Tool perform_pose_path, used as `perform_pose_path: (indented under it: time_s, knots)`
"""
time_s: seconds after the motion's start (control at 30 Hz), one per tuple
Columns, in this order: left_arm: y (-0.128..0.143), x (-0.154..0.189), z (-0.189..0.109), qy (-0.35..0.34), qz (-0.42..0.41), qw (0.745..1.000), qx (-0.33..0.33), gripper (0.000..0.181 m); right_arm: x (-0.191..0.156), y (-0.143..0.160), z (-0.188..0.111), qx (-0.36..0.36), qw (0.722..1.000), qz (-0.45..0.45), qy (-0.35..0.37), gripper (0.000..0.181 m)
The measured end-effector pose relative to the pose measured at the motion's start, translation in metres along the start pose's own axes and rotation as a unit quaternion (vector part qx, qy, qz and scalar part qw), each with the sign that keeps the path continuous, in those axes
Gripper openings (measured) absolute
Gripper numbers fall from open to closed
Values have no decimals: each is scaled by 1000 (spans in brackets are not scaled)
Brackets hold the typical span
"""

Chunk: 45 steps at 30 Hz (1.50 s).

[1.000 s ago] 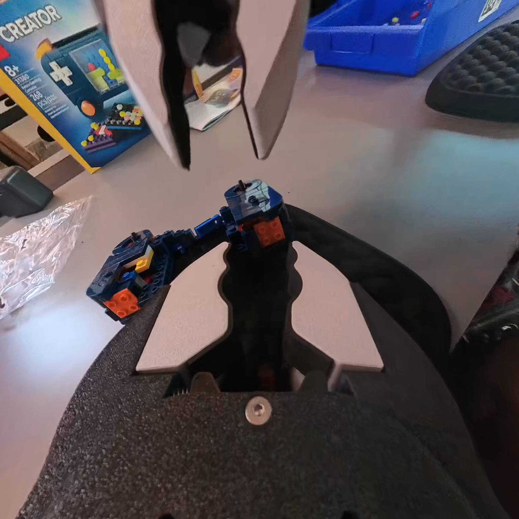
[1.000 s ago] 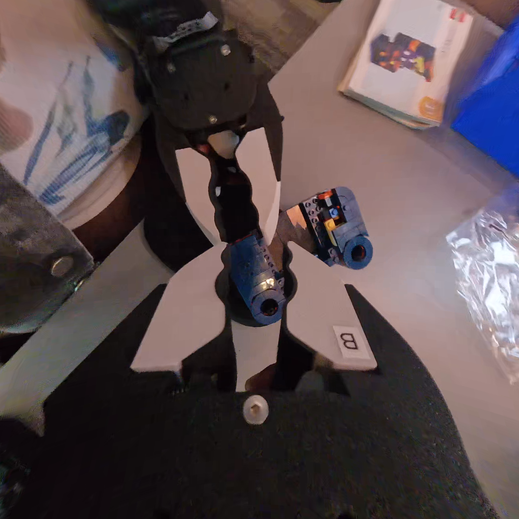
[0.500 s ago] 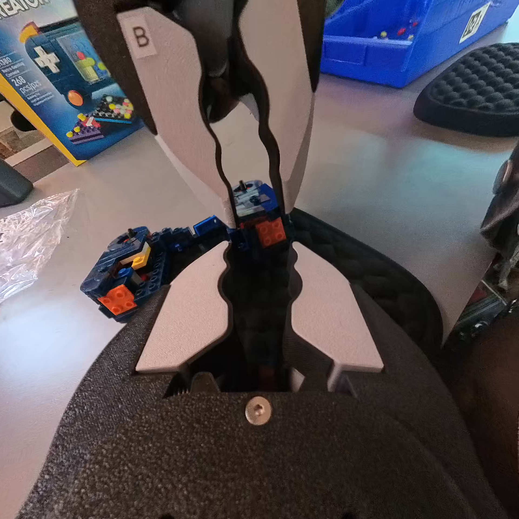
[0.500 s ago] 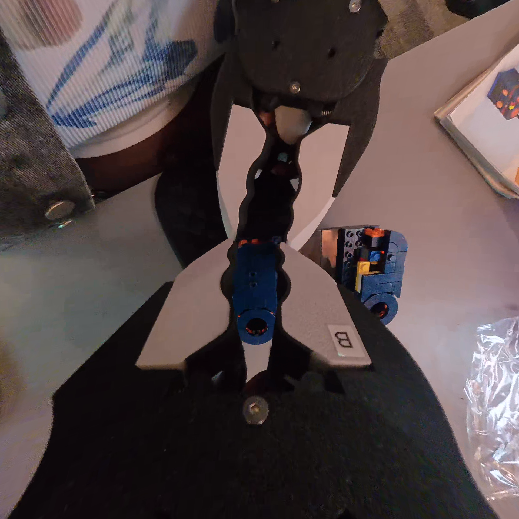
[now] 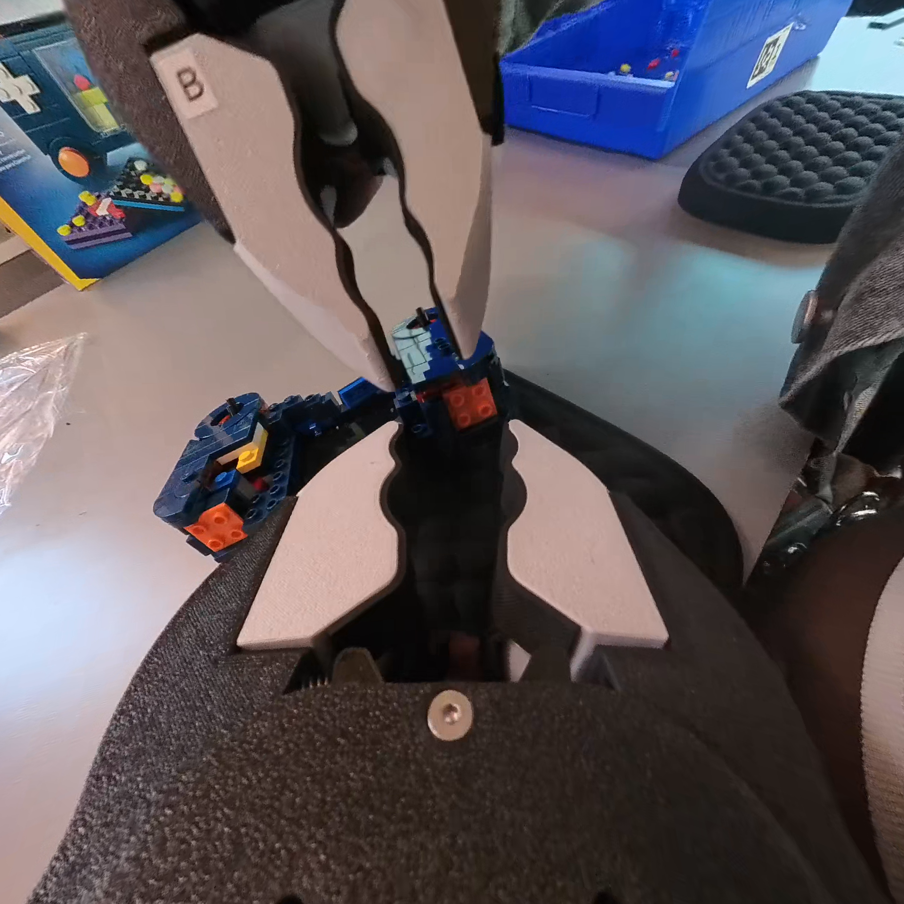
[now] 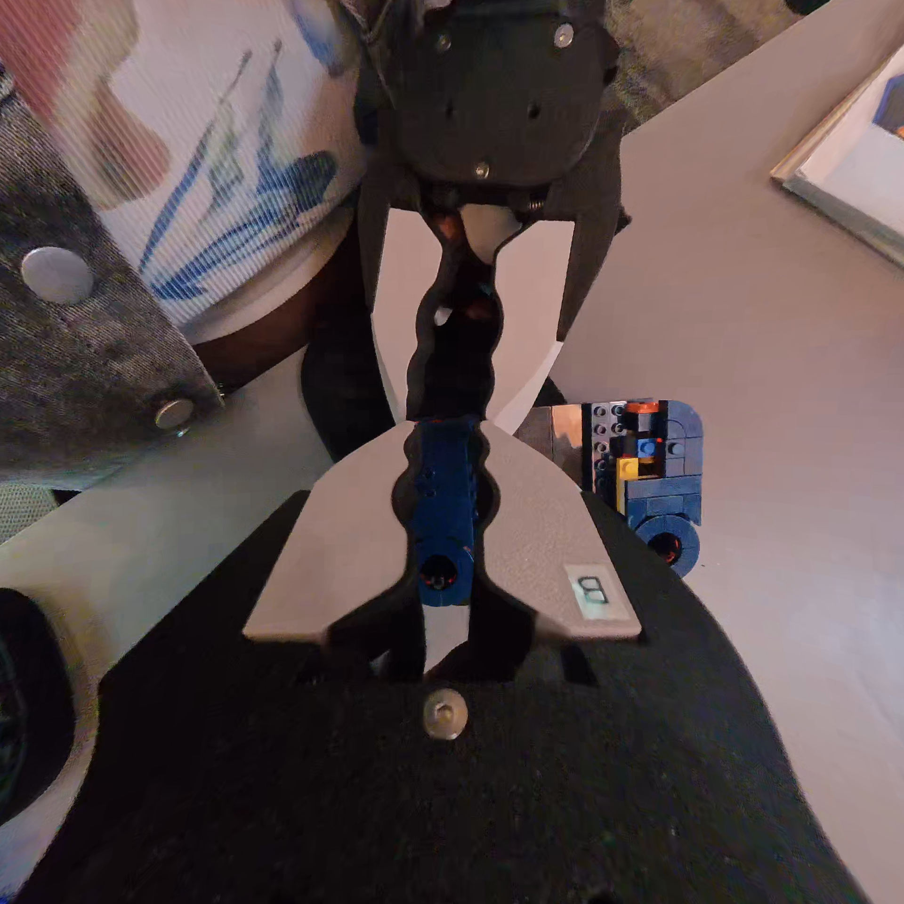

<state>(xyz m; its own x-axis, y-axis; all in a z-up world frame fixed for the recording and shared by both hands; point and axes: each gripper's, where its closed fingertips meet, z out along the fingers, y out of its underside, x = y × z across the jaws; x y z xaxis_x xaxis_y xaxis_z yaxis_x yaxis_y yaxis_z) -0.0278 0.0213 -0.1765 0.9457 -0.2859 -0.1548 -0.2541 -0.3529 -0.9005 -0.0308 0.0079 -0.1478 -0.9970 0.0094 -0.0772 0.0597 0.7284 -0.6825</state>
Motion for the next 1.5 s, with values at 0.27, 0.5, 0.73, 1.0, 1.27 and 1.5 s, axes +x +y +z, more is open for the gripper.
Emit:
perform_pose_path:
  time_s: [0.27, 0.5, 0.73, 1.0, 1.27, 1.5]
  knots:
    - [5, 0, 0, 2, 9, 1000, -17, 36, -4, 4, 8, -30, 998, 10, -55, 21]
    - [11, -2, 3, 7, -1, 999, -38, 35, 0, 8, 10, -54, 998, -28, -23, 15]
    - [15, -5, 5, 2, -4, 999, -53, 34, 2, 3, 5, -40, 996, -70, 48, 0]
    - [21, -16, -3, -24, 14, 998, -56, 34, 2, 3, -11, 35, 996, -10, 78, 12]
    - [20, -16, -4, -25, 19, 998, -52, 34, 7, 25, 12, -59, 993, -18, 101, 55]
    - [16, -12, -8, -11, 29, 999, -32, 34, 8, 23, 16, -76, 971, -66, 216, 36]
